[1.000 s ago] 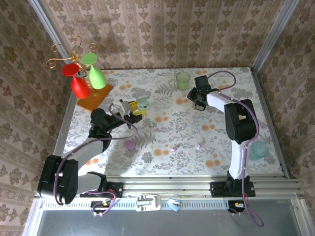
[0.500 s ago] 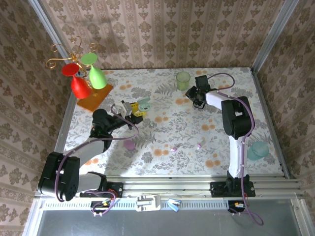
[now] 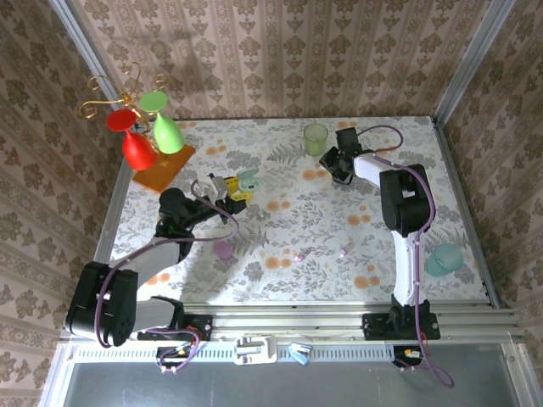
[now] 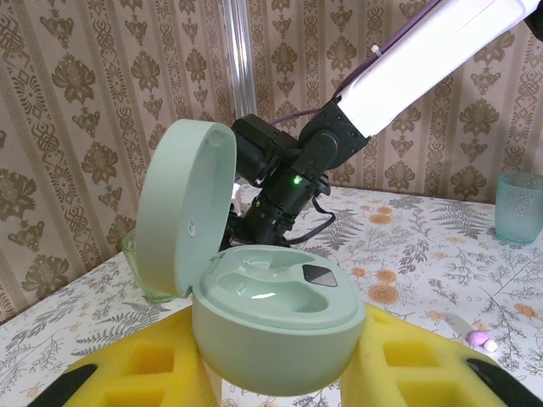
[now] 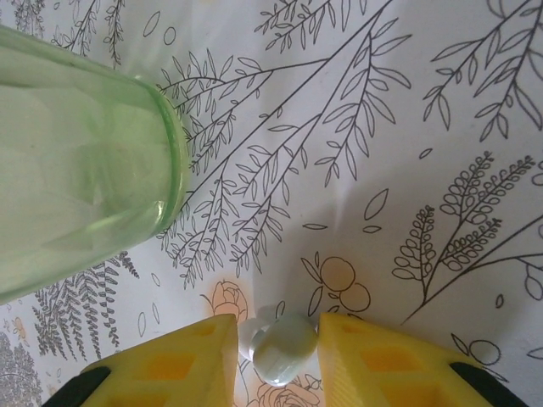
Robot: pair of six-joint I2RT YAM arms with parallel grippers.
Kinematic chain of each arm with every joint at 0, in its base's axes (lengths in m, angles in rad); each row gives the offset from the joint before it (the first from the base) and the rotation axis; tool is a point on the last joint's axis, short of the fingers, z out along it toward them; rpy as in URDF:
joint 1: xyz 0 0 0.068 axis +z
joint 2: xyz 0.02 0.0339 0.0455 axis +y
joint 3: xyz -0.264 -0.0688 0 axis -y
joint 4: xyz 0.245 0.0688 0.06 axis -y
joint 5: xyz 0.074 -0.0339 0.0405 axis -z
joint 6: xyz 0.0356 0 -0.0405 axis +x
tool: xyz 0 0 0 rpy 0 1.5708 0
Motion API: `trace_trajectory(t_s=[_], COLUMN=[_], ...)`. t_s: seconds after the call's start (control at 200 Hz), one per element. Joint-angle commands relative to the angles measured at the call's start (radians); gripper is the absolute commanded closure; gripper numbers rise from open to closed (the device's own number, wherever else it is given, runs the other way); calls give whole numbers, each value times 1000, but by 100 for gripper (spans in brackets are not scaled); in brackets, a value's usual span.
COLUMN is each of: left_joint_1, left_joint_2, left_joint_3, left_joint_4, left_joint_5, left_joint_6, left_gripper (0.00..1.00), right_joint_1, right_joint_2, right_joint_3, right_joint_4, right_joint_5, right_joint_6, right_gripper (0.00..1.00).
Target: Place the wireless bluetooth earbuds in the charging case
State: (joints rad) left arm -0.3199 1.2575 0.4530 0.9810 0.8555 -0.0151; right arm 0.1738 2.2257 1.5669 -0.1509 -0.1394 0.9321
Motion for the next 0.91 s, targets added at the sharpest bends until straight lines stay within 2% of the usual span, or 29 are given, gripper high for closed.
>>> trace_trajectory(t_s=[0.0,0.225,0.34,0.55,0.73,0.9], left_joint_1=[2,5,5,8,10,10], left_joint_2=[-15,-15,-12,-9,-13,-16], left_joint_3=[-11,-17,-15,-10,-13,-11], left_joint_4=[43,66,66,65,60,36], left_joint_5=[7,5,7,4,-3,-13], left_joint_6=[-16,-26,-26,-22,-15,4], left_gripper=[76,76,76,76,76,76], right_joint_1=[-2,-3,-3,-1,8,37], right_joint_2=[51,71,77,62,-9,-114], right_joint_3=[63,96,93,82,14,-126], right_joint_4=[-95,-162,-169,-179,-174,-180], right_joint_5=[-26,-29,-40,-51,-91,-110], right_joint_6=[-2,-28,-35,-75,-143,-231], right_gripper=[69,73,79,81,81,81])
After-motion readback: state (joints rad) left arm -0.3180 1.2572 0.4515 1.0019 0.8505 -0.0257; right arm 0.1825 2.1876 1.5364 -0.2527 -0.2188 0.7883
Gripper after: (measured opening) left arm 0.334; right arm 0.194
